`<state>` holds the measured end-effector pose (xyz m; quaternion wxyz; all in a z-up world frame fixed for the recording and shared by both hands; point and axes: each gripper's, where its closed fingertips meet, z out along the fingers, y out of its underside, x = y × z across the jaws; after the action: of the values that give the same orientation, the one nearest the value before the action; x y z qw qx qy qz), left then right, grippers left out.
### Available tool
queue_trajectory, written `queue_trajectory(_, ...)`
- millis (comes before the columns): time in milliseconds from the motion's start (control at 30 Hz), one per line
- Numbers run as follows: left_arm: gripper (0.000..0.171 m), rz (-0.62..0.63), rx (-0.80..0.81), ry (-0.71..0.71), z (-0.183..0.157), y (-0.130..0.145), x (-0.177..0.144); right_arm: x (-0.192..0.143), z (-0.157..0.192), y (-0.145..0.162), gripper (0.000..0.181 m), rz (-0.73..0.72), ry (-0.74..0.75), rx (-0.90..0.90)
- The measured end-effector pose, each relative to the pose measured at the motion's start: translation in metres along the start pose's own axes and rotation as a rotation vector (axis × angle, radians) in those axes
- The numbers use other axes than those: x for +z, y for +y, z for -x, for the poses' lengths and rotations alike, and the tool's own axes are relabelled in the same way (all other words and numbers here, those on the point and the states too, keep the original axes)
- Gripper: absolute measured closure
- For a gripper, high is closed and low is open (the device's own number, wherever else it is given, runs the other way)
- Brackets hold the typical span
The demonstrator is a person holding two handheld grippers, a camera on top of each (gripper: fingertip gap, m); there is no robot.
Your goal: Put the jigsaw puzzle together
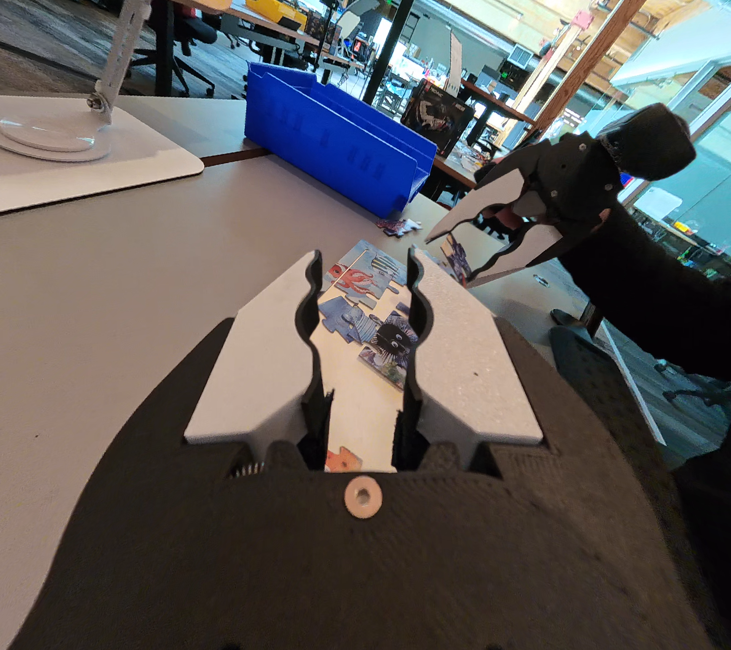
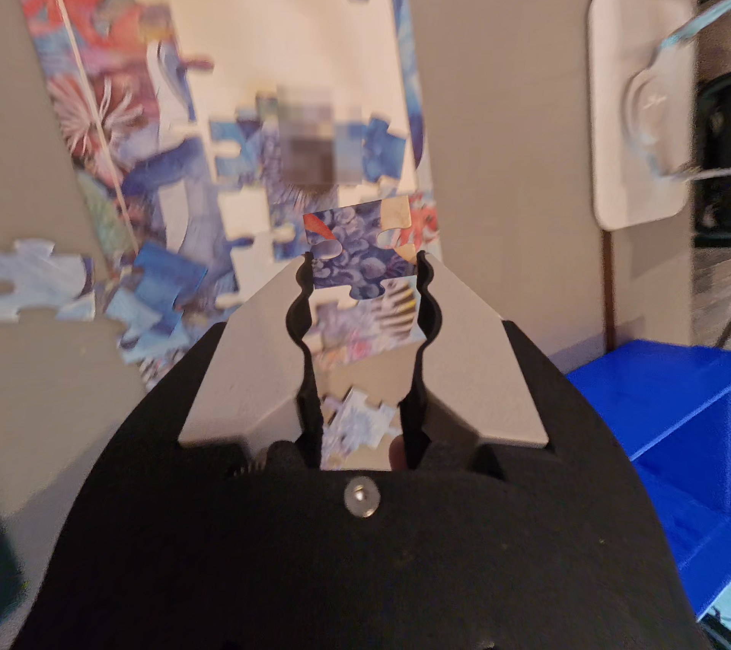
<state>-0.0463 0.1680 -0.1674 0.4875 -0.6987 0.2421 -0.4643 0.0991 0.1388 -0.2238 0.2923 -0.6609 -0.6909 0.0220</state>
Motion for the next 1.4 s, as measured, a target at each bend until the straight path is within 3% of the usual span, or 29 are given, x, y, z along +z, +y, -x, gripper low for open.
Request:
queue_trajectory(233,0.132,0.058,0.001,0.028,-0.006,0.015,0.010,-0.013,0.037,0.078,0.130,0.127,-0.172,0.075)
queue_trajectory(367,0.133,0.077,0.010,0.031,-0.007,0.020,0.013,-0.016,0.048,0.100,0.130,0.156,-0.207,0.079)
queue_trajectory(800,0.132,0.103,0.006,0.038,-0.007,0.027,0.016,-0.013,0.055,0.113,0.130,0.193,-0.257,0.087)
queue_trajectory(1067,0.133,0.115,0.008,0.031,-0.002,0.029,0.015,-0.028,0.084,0.132,0.130,0.257,-0.387,0.140)
queue_trajectory(1333,0.132,0.133,0.018,0.039,-0.006,0.033,0.018,-0.031,0.096,0.133,0.129,0.263,-0.425,0.154)
queue_trajectory(1400,0.131,0.136,0.018,0.042,-0.007,0.033,0.019,-0.032,0.097,0.134,0.119,0.275,-0.425,0.166)
